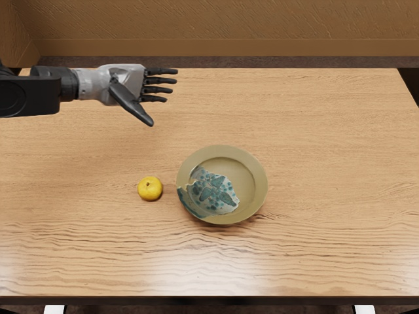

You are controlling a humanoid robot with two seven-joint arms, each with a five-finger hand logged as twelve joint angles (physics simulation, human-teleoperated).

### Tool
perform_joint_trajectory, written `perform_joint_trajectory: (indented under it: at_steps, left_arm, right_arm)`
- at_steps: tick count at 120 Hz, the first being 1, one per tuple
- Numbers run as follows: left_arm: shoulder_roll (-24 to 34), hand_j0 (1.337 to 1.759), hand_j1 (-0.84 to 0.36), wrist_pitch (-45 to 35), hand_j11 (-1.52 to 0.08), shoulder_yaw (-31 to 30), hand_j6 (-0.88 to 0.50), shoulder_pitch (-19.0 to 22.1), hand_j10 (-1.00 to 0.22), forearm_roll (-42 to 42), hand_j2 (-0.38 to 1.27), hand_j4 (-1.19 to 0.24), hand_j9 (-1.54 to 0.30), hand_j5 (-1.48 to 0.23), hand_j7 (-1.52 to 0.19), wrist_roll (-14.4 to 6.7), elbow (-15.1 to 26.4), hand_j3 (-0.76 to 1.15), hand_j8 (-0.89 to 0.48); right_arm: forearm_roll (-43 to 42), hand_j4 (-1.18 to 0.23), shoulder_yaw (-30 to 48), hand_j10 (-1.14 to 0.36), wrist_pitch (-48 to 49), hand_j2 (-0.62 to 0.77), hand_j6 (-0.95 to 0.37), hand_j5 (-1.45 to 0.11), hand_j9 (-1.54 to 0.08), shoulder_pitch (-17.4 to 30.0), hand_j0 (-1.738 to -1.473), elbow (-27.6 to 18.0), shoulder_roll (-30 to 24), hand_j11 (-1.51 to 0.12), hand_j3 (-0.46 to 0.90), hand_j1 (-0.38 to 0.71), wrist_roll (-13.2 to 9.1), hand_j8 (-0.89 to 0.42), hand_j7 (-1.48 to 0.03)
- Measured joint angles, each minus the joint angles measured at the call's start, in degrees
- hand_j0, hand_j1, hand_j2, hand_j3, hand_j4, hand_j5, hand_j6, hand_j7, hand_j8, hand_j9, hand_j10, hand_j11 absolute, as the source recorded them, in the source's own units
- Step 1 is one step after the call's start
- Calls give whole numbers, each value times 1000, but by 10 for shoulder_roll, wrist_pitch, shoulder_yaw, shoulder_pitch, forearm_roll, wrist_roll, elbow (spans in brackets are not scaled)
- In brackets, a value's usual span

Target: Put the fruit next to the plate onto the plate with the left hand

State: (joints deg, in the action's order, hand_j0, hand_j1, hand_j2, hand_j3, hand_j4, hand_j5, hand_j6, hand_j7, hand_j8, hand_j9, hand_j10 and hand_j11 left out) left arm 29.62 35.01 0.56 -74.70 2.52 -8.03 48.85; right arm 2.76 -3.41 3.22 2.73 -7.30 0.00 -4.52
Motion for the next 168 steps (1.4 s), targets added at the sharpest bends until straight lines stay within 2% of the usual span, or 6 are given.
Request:
perform_joint_trajectory:
  at_steps: [30,77,101,112,123,168]
  left_arm:
    - [8,1658,349,0,0,2,0,-12,0,-15,1,0,0,0,0,0,24,0,0]
    - [25,1658,349,0,0,-1,-1,-90,-1,-193,0,-1,0,0,0,-4,35,0,-1]
    - [32,1658,349,0,0,-4,-2,-95,-1,-231,0,-2,0,0,0,-60,41,0,-2]
    - [32,1658,349,0,0,-6,-2,-96,-1,-249,0,-2,0,0,0,-85,61,0,-2]
    - [34,1658,349,0,0,-48,-2,-141,-1,-252,0,-2,0,0,0,-97,91,0,-2]
    - [80,1658,349,-20,0,-252,-2,-274,-1,-193,0,-2,0,0,0,-105,290,0,-2]
  right_arm:
    - [0,-24,-1,-24,0,-5,-24,-31,-31,2,-1658,-1,0,-31,0,-320,-2,-24,-31]
    - [0,-24,-2,-24,0,-5,-24,-31,-31,5,-1658,-1,0,-31,0,-320,-3,-24,-31]
    - [0,-24,-2,-24,0,-5,-24,-31,-31,5,-1658,-2,0,-31,0,-320,-3,-24,-31]
    - [0,-24,-2,-24,0,-5,-24,-31,-31,5,-1658,-2,0,-31,0,-320,-3,-24,-31]
    - [1,-24,-2,-24,0,-5,-24,-31,-31,5,-1658,-2,0,-31,0,-320,-3,-24,-31]
    - [0,-24,-2,-24,0,-5,-24,-31,-31,5,-1658,-2,0,-31,0,-320,-3,-24,-31]
